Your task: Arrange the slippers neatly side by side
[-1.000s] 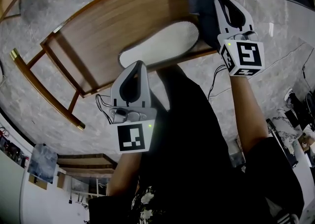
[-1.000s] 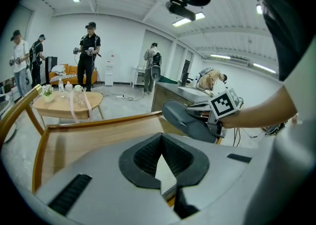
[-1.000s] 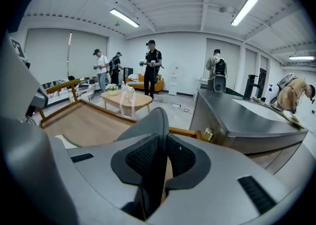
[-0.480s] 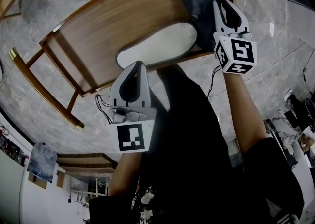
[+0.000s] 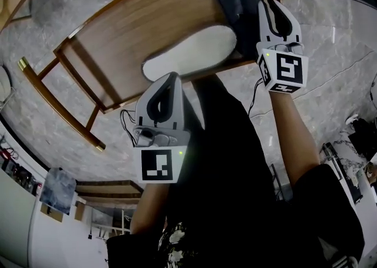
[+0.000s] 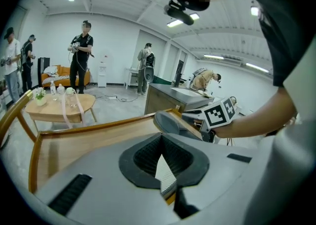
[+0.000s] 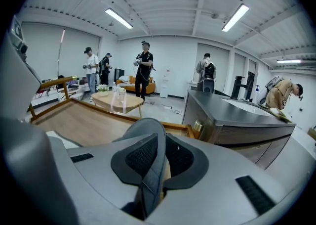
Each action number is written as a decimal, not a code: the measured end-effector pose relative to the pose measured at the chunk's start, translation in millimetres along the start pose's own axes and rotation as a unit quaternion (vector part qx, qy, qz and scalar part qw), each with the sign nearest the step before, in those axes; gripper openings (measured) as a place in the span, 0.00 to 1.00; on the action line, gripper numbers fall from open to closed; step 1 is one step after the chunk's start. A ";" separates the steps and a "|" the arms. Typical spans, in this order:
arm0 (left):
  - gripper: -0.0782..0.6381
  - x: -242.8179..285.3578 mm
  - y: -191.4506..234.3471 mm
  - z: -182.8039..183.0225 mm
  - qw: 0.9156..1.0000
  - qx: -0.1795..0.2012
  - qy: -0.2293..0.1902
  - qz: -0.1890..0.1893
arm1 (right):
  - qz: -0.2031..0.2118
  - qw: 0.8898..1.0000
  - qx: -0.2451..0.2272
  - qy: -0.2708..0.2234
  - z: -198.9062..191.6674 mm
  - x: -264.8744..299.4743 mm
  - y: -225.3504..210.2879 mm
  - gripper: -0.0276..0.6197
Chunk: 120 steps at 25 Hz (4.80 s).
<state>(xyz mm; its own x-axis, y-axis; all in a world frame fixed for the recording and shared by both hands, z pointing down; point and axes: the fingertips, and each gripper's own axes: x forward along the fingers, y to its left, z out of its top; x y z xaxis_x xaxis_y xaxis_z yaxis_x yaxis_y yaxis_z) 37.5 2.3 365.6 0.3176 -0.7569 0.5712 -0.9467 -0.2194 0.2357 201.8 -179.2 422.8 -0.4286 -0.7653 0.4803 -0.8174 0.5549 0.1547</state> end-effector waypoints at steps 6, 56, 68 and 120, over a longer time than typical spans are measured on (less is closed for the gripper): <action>0.11 18.0 -4.9 0.8 0.995 0.053 0.027 -0.075 | 0.000 0.999 0.009 -0.053 21.5 -31.6 15.0 0.04; 0.26 83.5 2.7 -70.3 0.937 0.051 0.268 -0.219 | 0.123 0.981 0.101 0.110 -78.9 -94.1 154.9 0.04; 0.15 44.5 20.7 -42.1 0.966 -0.015 0.205 -0.159 | 0.204 0.974 0.050 0.090 -39.7 -77.2 177.0 0.04; 0.25 8.9 61.9 -29.8 0.982 -0.154 0.005 0.109 | 0.300 0.951 -0.037 0.071 -8.5 -37.6 204.7 0.04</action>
<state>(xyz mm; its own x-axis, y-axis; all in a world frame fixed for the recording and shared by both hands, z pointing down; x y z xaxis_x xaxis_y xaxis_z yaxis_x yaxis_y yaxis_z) -16.7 0.4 408.6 0.1119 -0.7584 0.6422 -0.9320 0.1441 0.3325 53.8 -34.1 443.7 -0.7488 -0.2545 0.6120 -0.4107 0.9029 -0.1271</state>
